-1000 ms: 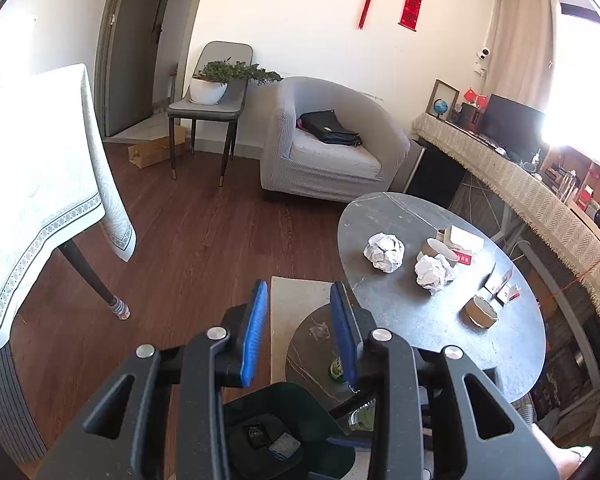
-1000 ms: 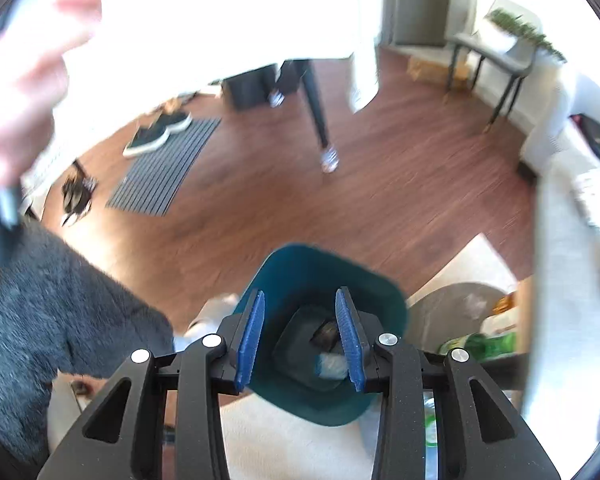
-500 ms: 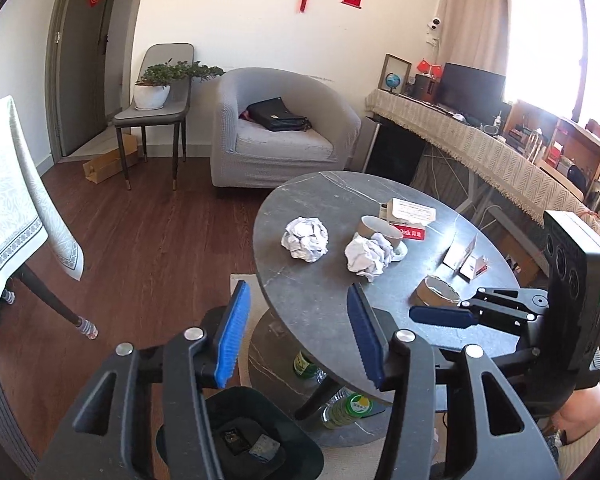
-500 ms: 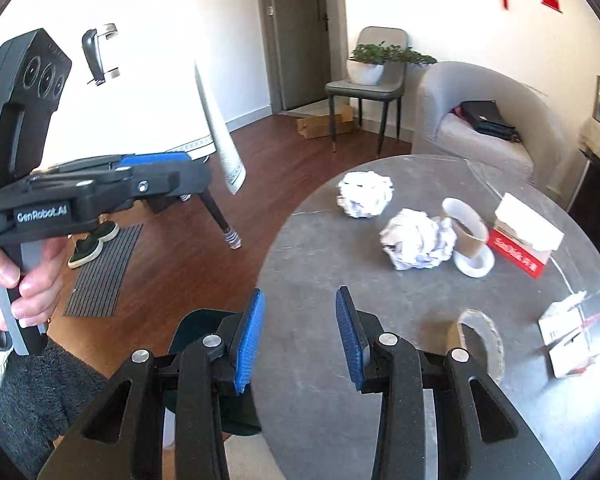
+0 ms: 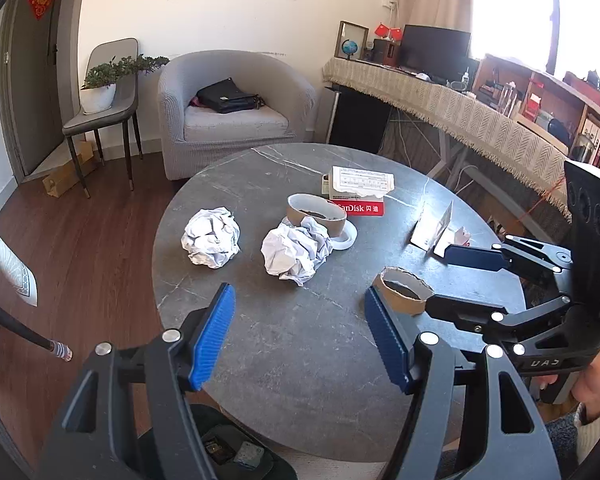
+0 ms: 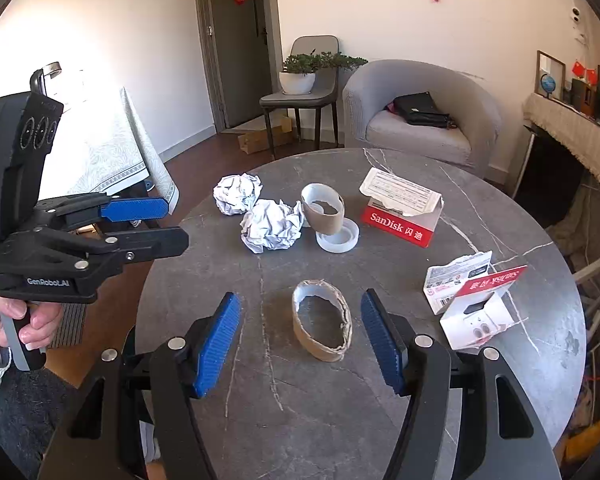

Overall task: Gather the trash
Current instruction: 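Grasp the crumpled paper ball with the left tool while the right grasps the tape core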

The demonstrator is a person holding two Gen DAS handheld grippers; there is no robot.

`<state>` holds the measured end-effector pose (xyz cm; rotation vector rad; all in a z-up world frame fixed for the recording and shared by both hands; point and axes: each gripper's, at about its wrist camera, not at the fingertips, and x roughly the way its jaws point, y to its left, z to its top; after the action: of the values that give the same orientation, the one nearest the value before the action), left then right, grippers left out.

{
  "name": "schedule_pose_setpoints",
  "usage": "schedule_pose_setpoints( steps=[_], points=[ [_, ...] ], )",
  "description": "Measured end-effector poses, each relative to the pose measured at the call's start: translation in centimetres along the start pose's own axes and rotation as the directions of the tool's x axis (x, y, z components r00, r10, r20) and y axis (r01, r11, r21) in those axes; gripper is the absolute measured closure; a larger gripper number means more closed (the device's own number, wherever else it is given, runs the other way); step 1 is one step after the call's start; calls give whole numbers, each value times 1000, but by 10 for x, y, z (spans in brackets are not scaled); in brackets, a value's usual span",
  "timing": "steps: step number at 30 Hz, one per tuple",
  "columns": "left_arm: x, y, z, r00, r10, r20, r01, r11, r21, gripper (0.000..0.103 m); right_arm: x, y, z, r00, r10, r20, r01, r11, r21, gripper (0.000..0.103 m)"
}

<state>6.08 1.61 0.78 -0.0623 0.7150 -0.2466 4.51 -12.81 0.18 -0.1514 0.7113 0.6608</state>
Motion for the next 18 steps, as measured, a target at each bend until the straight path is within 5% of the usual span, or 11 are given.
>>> schedule_pose_setpoints(
  steps=[18],
  points=[
    [74,-9,26,994,73,-77,-69,996,50,33,31,-13,-7,992,29,-120,-29,1000,0,37]
  ],
)
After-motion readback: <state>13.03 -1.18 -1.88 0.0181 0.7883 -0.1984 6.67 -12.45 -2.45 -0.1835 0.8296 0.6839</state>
